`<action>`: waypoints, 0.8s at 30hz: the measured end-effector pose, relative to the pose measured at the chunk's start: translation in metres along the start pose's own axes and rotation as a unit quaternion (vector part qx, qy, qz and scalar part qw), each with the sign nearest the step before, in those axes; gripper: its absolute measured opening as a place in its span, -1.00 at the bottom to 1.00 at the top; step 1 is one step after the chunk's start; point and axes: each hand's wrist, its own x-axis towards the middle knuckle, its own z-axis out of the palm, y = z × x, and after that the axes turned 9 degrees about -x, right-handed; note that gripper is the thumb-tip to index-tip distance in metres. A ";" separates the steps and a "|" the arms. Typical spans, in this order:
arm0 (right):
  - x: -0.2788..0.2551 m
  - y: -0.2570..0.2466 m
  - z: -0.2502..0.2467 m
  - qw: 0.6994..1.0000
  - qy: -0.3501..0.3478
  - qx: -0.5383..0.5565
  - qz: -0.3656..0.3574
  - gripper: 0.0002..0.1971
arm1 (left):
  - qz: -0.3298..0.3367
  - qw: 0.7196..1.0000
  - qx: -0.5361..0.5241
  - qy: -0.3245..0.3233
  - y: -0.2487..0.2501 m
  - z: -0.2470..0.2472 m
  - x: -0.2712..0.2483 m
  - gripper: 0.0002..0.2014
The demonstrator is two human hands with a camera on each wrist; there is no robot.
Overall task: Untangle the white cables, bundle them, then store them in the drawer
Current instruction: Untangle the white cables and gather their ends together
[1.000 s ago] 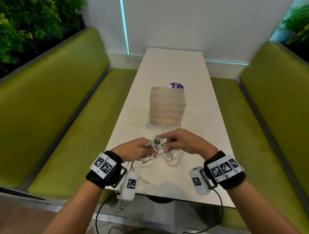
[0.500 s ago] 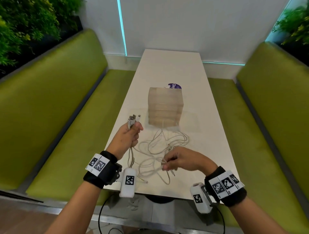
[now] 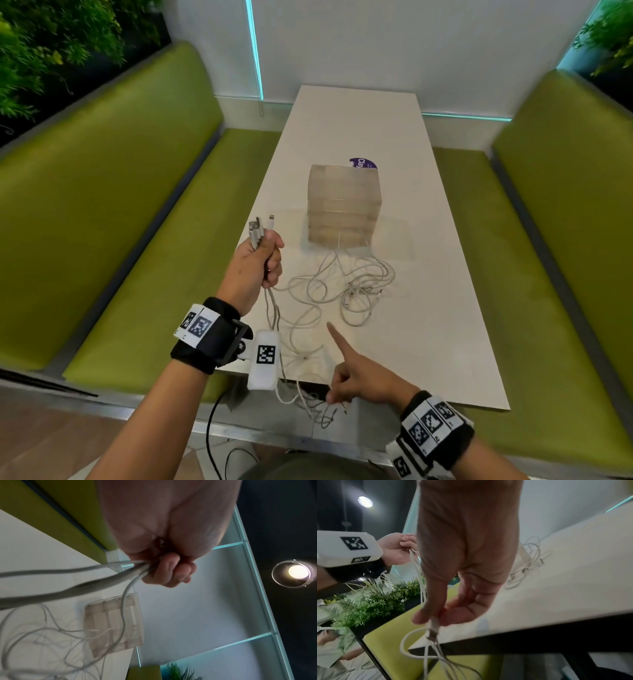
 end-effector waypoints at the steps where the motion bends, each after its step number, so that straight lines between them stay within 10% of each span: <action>1: -0.001 0.002 0.001 0.999 -0.012 -0.046 0.013 0.05 | 0.003 1.000 -0.011 0.006 0.002 -0.003 0.000 -0.71; 4: -0.003 0.002 0.003 0.978 -0.096 -0.176 0.051 -0.44 | 0.005 0.999 -0.036 0.009 0.007 -0.008 0.002 -0.71; 9: 0.004 0.002 0.008 0.955 -0.169 -0.237 0.060 -0.68 | -0.003 0.999 -0.042 0.008 0.012 -0.009 0.000 -0.70; 16: 0.037 -0.016 -0.014 0.954 0.049 -0.292 0.042 -0.82 | -0.023 0.999 -0.038 0.013 0.011 -0.013 -0.004 -0.78; 24: 0.109 -0.044 -0.016 0.895 0.162 -0.408 -0.080 -0.39 | -0.049 0.998 -0.034 0.004 0.017 -0.023 -0.011 -0.83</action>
